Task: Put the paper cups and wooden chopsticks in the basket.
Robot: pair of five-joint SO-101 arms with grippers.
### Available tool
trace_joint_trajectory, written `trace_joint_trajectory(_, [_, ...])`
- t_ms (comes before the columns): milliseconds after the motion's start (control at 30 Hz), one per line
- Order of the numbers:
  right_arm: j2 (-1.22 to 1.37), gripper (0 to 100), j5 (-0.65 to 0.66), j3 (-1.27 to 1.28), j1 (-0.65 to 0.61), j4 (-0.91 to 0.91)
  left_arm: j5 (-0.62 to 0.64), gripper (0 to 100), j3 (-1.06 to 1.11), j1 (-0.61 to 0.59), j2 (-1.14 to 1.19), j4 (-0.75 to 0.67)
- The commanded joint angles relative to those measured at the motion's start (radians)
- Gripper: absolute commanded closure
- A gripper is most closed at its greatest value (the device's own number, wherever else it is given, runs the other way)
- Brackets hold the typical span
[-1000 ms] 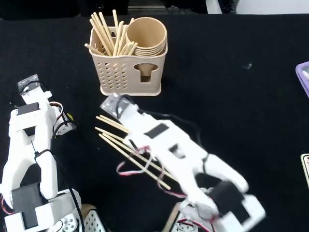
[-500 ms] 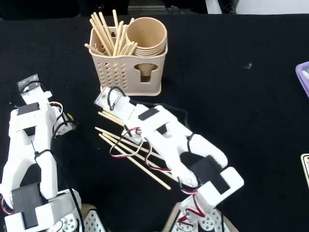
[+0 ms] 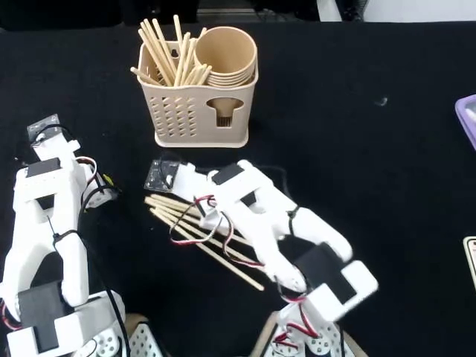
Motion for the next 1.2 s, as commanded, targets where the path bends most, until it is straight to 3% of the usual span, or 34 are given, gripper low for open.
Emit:
trace_joint_trajectory(0, [-0.124, 98.8, 0.005, -0.021, 0.066, 0.092, -0.008, 78, -0.012, -0.008, -0.038, -0.008])
trace_joint_trajectory(433, [-0.249, 98.8, 0.123, 0.102, 0.371, 0.146, -0.008, 78, -0.013, -0.008, -0.038, -0.008])
trace_joint_trajectory(633, [-0.282, 98.8, 0.118, 0.107, 0.422, 0.150, -0.008, 78, -0.013, -0.008, -0.038, -0.008])
trace_joint_trajectory(767, [-0.381, 98.8, 0.015, 0.077, 0.362, 0.203, -0.008, 78, -0.015, -0.008, -0.038, -0.008])
trace_joint_trajectory(967, [-0.679, 98.8, -0.158, -0.096, 0.114, 0.410, -0.008, 78, -0.013, -0.008, -0.038, -0.008])
trace_joint_trajectory(1167, [-0.835, 98.8, -0.290, -0.216, 0.018, 0.209, -0.008, 78, -0.010, -0.008, -0.038, -0.008])
